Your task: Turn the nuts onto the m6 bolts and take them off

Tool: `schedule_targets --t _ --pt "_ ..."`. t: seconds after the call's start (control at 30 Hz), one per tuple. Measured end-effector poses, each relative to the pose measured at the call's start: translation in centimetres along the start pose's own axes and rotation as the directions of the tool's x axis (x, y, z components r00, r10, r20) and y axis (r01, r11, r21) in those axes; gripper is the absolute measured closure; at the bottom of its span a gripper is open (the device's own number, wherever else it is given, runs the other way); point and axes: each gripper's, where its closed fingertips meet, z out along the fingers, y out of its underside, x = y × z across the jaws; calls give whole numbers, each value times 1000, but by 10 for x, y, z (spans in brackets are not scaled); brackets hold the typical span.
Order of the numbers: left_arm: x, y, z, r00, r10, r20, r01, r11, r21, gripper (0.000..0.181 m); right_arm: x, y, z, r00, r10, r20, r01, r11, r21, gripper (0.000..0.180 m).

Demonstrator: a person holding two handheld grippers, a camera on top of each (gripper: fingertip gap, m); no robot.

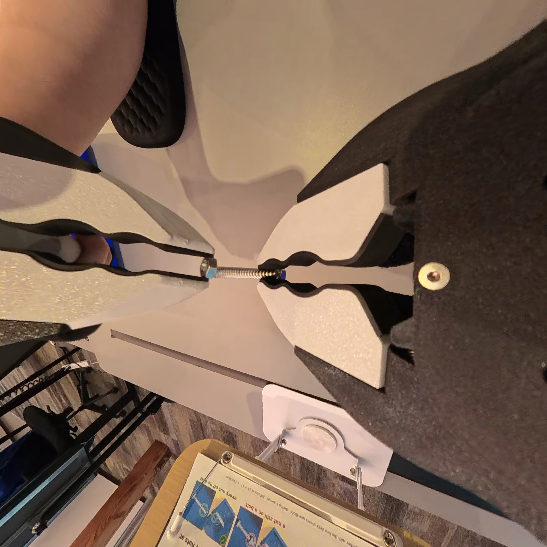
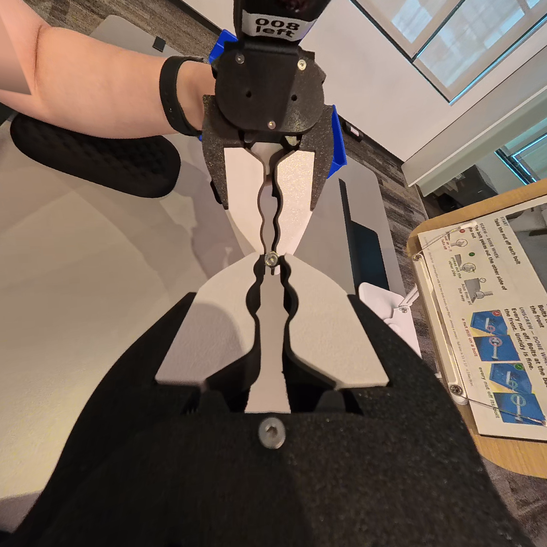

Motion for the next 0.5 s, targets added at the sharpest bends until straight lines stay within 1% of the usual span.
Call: schedule_targets --t 0.2,0.33,0.5 --pt "5 1 0 999 49 -6 -49 999 -17 175 -5 1 1 1000 -8 29 8 1000 -2 170" --pt "10 -2 0 995 98 -16 -98 995 -2 175 -11 -2 -1 998 -3 69 1 1000 18 170" --pt "4 -4 -2 996 84 18 -85 996 6 175 -5 -4 -1 998 37 47 -39 999 27 170"
